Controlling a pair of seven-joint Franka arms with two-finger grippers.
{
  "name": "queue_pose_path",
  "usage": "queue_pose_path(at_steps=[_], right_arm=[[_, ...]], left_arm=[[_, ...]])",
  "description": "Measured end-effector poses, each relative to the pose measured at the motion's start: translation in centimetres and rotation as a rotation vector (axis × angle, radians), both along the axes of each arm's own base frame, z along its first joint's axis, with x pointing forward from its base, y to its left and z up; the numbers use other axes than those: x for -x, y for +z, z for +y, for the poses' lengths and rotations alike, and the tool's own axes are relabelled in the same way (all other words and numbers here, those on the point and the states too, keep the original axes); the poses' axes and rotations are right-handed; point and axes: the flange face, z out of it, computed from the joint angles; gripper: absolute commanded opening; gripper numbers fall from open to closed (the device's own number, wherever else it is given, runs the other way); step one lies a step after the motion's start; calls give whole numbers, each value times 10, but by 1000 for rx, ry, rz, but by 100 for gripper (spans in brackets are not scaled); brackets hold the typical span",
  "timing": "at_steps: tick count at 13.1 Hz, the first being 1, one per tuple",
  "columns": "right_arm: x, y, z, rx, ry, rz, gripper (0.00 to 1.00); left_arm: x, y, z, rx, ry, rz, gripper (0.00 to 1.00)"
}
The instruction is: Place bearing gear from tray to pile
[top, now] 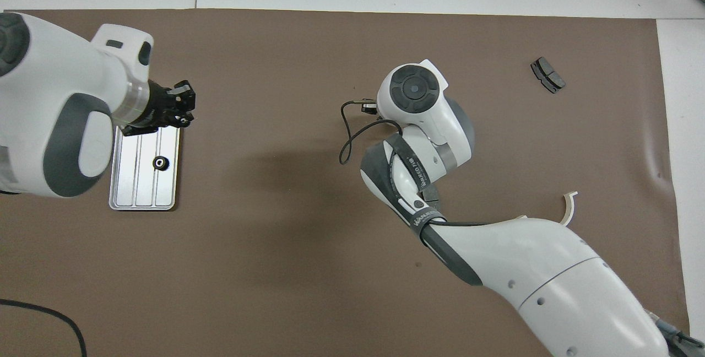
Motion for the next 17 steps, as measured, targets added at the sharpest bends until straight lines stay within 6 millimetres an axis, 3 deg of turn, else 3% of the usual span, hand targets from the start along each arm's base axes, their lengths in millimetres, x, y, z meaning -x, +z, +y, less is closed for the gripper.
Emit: queue_pose_path(at_steps=[2,3,5,7,9,10,12,13,14,15,16,17], right_arm=[[-20,22,-59,22,3,6,0],[-27,30,-87,33,-1,14,0],[-38,38,-146,48,-23,28,0],[-45,35,-206,59,-81,55,0],[-46,29,-263,64,-148,85,0],[-44,26,-286,64,-176,94,0],[-38,18,-320,63,-223,116,0],[-33,12,-334,63,-242,130,0],[-27,6,-344,63,-257,147,0],[-21,1,-348,63,-269,164,0],[-14,-4,-348,62,-287,179,4],[-8,-9,-345,60,-307,193,26]], left_arm=[[23,-19,-75,45,74,-51,0],[33,-26,-101,63,91,-65,0],[41,-41,-141,99,126,-95,0],[45,-76,-182,125,155,-112,0],[45,-116,-215,146,173,-113,0],[46,-132,-227,159,175,-119,8],[48,-153,-236,171,186,-120,12],[47,-160,-236,180,191,-129,22],[48,-165,-235,188,194,-143,64],[49,-167,-234,192,195,-148,100],[49,-167,-234,193,197,-149,100],[48,-166,-234,191,202,-144,100]])
